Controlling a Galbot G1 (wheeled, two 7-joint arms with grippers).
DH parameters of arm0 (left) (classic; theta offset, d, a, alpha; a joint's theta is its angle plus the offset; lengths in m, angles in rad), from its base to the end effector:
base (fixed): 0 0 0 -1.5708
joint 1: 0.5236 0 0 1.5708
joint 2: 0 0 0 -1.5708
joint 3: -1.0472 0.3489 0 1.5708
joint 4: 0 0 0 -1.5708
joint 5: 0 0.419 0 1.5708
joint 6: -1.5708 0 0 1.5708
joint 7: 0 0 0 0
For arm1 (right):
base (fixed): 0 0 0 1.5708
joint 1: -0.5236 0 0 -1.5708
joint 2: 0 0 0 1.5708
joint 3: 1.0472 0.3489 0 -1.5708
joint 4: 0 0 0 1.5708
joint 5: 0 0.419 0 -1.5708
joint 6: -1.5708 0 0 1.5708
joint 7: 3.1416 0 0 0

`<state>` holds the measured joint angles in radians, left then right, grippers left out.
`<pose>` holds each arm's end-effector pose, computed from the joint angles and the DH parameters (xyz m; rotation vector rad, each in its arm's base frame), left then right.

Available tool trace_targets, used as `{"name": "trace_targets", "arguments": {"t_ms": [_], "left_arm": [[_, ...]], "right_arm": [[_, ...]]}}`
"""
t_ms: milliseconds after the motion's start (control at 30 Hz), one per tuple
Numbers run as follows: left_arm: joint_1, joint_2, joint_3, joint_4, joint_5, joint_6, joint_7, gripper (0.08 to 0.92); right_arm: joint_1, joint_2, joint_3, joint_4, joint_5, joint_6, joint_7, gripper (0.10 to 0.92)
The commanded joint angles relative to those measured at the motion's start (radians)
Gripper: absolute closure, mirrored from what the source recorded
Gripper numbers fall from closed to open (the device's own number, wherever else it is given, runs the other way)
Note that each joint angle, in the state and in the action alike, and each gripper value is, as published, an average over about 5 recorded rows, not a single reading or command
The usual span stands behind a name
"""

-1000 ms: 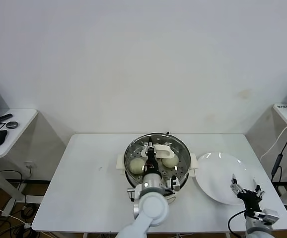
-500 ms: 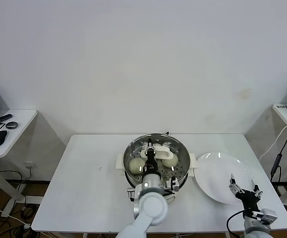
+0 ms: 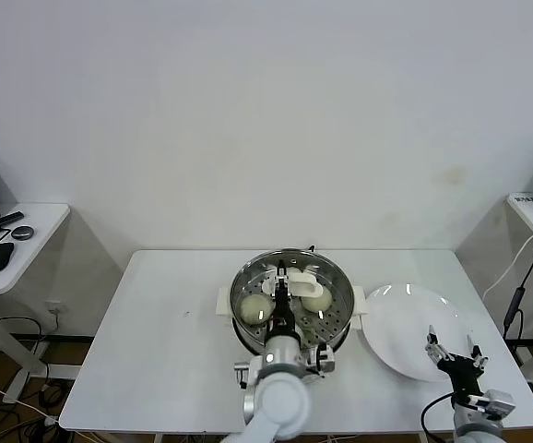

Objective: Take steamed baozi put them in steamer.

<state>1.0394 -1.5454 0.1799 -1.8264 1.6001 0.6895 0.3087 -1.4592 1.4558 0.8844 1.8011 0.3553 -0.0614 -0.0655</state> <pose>0.3111 -0.2560 -0.2471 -0.1283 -2.3121 -2.0651 0.2556 -0.1721 -0.3682 -0.3874 -2.9512 -0.2160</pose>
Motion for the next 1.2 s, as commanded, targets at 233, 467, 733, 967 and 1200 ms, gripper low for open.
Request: {"name": "trace_targets", "arguments": {"t_ms": [233, 467, 733, 967, 1200], "left_arm": [[0.152, 0.096, 0.037, -0.333, -0.081, 0.001, 0.046, 0.319], [0.272, 0.143, -0.088, -0.531, -0.269, -0.029, -0.084, 0.184], [0.498, 0.184, -0.505, -0.631, -0.946, -0.266, -0.298, 0.177], [0.655, 0.16, -0.749, -0.447, -1.42, -0.63, -0.406, 0.177], [0.74, 0.136, -0.745, -0.335, -1.515, -0.658, -0.481, 0.177]], "right_arm": [[-0.004, 0.004, -0.005, 0.0, -0.009, -0.006, -0.014, 0.203], [-0.04, -0.002, -0.03, 0.036, -0.1, 0.082, -0.1, 0.203], [-0.139, -0.045, -0.159, 0.112, -0.158, 0.036, -0.095, 0.203], [-0.183, -0.047, -0.188, 0.14, -0.135, 0.04, -0.069, 0.203], [-0.204, -0.044, -0.163, 0.139, -0.146, 0.038, -0.058, 0.203]]}}
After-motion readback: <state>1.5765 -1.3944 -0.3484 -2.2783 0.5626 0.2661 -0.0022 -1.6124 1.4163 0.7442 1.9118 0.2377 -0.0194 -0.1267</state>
